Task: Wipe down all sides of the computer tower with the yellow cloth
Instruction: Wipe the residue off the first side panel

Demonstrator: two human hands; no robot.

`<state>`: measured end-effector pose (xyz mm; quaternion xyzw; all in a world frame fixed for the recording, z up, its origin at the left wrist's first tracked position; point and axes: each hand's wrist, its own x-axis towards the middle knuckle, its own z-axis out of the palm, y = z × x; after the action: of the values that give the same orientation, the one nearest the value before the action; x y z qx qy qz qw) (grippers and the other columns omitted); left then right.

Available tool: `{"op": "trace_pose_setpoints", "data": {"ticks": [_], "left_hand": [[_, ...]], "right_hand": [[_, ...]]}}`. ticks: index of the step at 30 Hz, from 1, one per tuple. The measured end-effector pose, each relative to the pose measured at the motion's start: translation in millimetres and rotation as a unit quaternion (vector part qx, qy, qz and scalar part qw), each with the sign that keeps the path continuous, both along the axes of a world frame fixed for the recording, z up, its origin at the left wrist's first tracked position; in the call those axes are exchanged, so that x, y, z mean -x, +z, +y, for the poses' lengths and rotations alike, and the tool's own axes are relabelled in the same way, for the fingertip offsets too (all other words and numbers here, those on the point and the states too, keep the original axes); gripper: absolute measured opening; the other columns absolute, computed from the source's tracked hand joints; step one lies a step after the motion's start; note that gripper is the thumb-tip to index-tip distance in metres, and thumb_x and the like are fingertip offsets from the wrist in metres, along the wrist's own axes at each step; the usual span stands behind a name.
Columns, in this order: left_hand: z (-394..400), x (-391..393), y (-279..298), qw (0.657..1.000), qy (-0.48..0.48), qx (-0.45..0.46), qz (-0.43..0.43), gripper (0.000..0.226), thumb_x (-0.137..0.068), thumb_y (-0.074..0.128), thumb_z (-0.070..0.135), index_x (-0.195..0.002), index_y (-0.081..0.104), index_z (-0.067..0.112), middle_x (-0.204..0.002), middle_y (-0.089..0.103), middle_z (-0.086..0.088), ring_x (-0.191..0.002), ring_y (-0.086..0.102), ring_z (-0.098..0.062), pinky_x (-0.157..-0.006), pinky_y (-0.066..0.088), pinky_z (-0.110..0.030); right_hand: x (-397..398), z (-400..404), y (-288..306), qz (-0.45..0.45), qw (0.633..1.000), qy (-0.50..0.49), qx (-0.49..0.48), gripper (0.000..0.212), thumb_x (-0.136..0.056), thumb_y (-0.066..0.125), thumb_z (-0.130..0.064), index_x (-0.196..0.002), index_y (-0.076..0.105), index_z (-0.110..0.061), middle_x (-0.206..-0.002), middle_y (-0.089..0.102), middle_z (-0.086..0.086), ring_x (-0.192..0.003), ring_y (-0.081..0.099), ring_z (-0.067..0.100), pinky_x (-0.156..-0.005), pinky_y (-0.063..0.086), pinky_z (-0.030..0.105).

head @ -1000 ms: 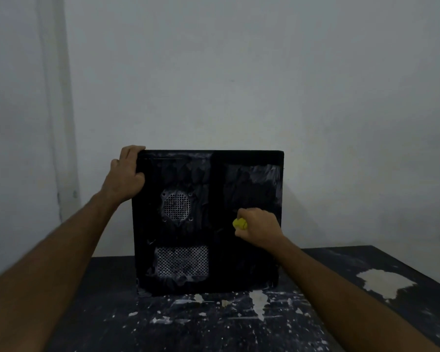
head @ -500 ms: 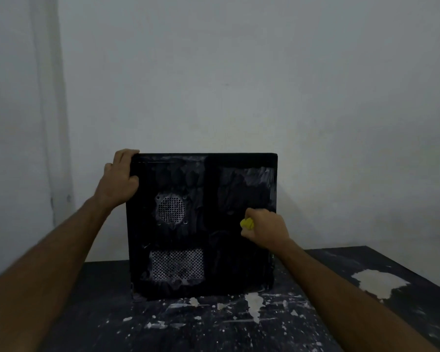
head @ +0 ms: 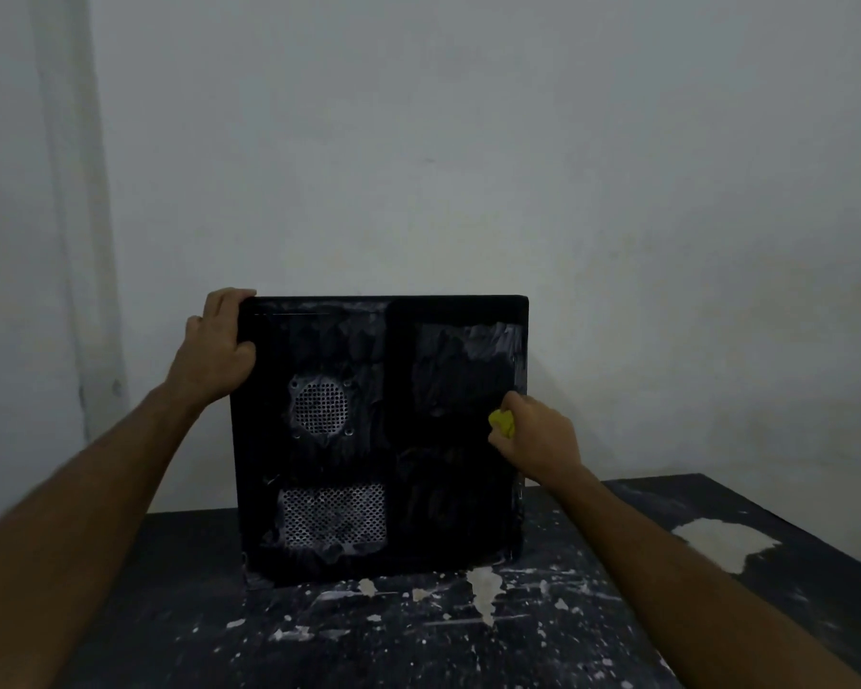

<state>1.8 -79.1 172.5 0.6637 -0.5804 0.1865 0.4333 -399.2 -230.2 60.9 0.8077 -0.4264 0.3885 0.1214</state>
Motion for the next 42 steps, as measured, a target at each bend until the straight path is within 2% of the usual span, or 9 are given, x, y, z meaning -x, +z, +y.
{"op": "trace_pose_setpoints", "data": {"ticks": [4, 7, 17, 20, 24, 33, 36, 39, 42], "left_hand": [[0, -1, 0, 1.000, 0.001, -0.001, -0.002, 0.077, -0.071, 0.040, 0.022, -0.148, 0.037, 0.019, -0.149, 0.035, -0.006, -0.127, 0.044, -0.044, -0.108, 0.033, -0.054], [-1, -1, 0, 1.000, 0.000, 0.000, -0.002, 0.076, -0.071, 0.040, 0.023, -0.147, 0.038, 0.018, -0.149, 0.035, -0.006, -0.127, 0.044, -0.044, -0.109, 0.032, -0.054], [-1, 4, 0, 1.000, 0.006, 0.014, -0.002, 0.074, -0.072, 0.040, 0.022, -0.146, 0.041, 0.013, -0.149, 0.038, -0.011, -0.124, 0.047, -0.041, -0.111, 0.028, -0.046], [-1, 3, -1, 1.000, 0.020, 0.015, -0.005, 0.074, -0.073, 0.041, 0.025, -0.146, 0.041, 0.016, -0.149, 0.039, -0.011, -0.119, 0.050, -0.045, -0.109, 0.033, -0.051], [0, 7, -1, 0.998, 0.056, 0.010, -0.012, 0.075, -0.074, 0.041, 0.031, -0.148, 0.039, 0.020, -0.152, 0.038, -0.008, -0.110, 0.050, -0.053, -0.104, 0.038, -0.060], [4, 14, -1, 0.998, 0.058, 0.004, -0.003, 0.076, -0.074, 0.041, 0.031, -0.149, 0.038, 0.020, -0.153, 0.036, -0.006, -0.113, 0.048, -0.053, -0.104, 0.037, -0.061], [5, 16, 0, 0.999, 0.051, 0.005, 0.000, 0.075, -0.074, 0.041, 0.030, -0.148, 0.038, 0.020, -0.152, 0.035, -0.006, -0.113, 0.048, -0.052, -0.103, 0.037, -0.061], [6, 16, 1, 0.999, 0.045, 0.004, 0.004, 0.075, -0.074, 0.041, 0.031, -0.148, 0.038, 0.021, -0.152, 0.035, -0.005, -0.114, 0.047, -0.052, -0.104, 0.037, -0.061], [6, 16, 0, 0.999, 0.046, 0.008, 0.005, 0.076, -0.073, 0.041, 0.030, -0.148, 0.038, 0.020, -0.153, 0.035, -0.005, -0.114, 0.047, -0.051, -0.103, 0.037, -0.061]], "right_hand": [[6, -1, 1, 0.032, 0.999, -0.007, -0.035, 0.032, -0.088, 0.068, -0.040, -0.105, 0.056, -0.015, -0.094, 0.062, 0.007, -0.078, 0.057, 0.028, -0.061, 0.045, 0.036], [13, -4, 3, -0.016, 0.999, -0.007, -0.027, 0.033, -0.090, 0.068, -0.038, -0.109, 0.057, -0.013, -0.096, 0.061, 0.007, -0.077, 0.054, 0.027, -0.062, 0.037, 0.034], [19, -8, 7, 0.007, 0.998, -0.012, -0.057, 0.038, -0.090, 0.069, -0.040, -0.115, 0.057, -0.013, -0.101, 0.063, 0.010, -0.083, 0.056, 0.029, -0.064, 0.037, 0.033], [19, -9, 12, -0.037, 0.998, -0.012, -0.055, 0.038, -0.091, 0.069, -0.039, -0.115, 0.056, -0.012, -0.100, 0.061, 0.009, -0.087, 0.058, 0.031, -0.065, 0.039, 0.035], [21, -11, 18, 0.000, 0.996, -0.028, -0.083, 0.041, -0.088, 0.071, -0.042, -0.115, 0.056, -0.015, -0.104, 0.061, 0.009, -0.088, 0.057, 0.029, -0.066, 0.037, 0.032], [25, -12, 24, -0.026, 0.996, -0.022, -0.080, 0.037, -0.089, 0.070, -0.039, -0.114, 0.058, -0.015, -0.104, 0.062, 0.008, -0.083, 0.051, 0.022, -0.066, 0.035, 0.031], [26, -11, 19, 0.037, 0.993, -0.031, -0.107, 0.037, -0.087, 0.072, -0.040, -0.114, 0.060, -0.017, -0.107, 0.064, 0.008, -0.087, 0.058, 0.027, -0.066, 0.040, 0.032], [29, -12, 13, -0.029, 0.996, -0.027, -0.074, 0.037, -0.088, 0.071, -0.038, -0.112, 0.058, -0.014, -0.100, 0.062, 0.007, -0.085, 0.058, 0.028, -0.065, 0.036, 0.032], [29, -11, 14, 0.007, 0.995, 0.001, -0.096, 0.035, -0.089, 0.072, -0.037, -0.114, 0.060, -0.015, -0.099, 0.060, 0.006, -0.091, 0.061, 0.031, -0.065, 0.037, 0.033]]}}
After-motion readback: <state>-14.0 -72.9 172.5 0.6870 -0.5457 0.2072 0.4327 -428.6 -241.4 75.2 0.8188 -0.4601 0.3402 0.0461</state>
